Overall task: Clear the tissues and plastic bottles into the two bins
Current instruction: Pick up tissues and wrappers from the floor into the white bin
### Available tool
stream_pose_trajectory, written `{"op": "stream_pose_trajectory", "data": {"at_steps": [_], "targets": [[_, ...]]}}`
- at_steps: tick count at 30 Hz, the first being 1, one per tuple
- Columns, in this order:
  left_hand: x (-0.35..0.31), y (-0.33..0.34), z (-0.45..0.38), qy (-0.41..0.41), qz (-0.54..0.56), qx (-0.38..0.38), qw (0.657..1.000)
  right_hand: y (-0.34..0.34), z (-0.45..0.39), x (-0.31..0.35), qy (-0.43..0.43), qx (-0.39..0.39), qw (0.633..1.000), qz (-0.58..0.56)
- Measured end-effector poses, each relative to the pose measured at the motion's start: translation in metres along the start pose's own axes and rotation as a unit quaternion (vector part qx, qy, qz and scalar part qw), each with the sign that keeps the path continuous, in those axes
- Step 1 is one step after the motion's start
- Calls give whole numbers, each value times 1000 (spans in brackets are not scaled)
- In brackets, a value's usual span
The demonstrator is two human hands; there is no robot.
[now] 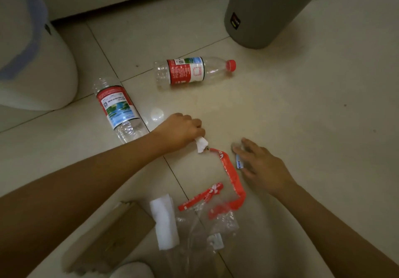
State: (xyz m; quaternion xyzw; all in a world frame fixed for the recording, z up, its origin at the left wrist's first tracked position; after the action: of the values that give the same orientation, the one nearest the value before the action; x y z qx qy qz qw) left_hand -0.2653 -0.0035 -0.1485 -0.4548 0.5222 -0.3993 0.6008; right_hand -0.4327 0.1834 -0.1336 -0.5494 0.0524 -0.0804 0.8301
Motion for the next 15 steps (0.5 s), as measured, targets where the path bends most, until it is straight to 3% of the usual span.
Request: {"op": "stream_pose_trajectory", "data": {"at_steps": [8, 11, 15], "targets": [[-19, -34, 68, -95, 1, -2, 995, -12, -23, 2, -191, -103, 967, 134], [-41, -50, 78, -114, -4, 3, 993, -28, -32, 4, -222, -144, 960, 94], [-80, -55, 81, -57, -66, 34, 996, -40, -21, 17, -292, -191, 937, 14]]}}
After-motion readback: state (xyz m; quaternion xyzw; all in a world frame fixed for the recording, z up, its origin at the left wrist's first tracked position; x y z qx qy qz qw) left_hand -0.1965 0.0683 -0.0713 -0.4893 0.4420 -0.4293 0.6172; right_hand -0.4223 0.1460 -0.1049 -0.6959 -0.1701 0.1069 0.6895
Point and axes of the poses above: each hand's wrist, its own z-axis away from the middle knuckle, its own y-axis out of the palm, x = y × z, the point moved 3 cm from there along -z, towards the middle knuckle, and after that the axes turned 6 degrees about z, right-handed, at the moved point
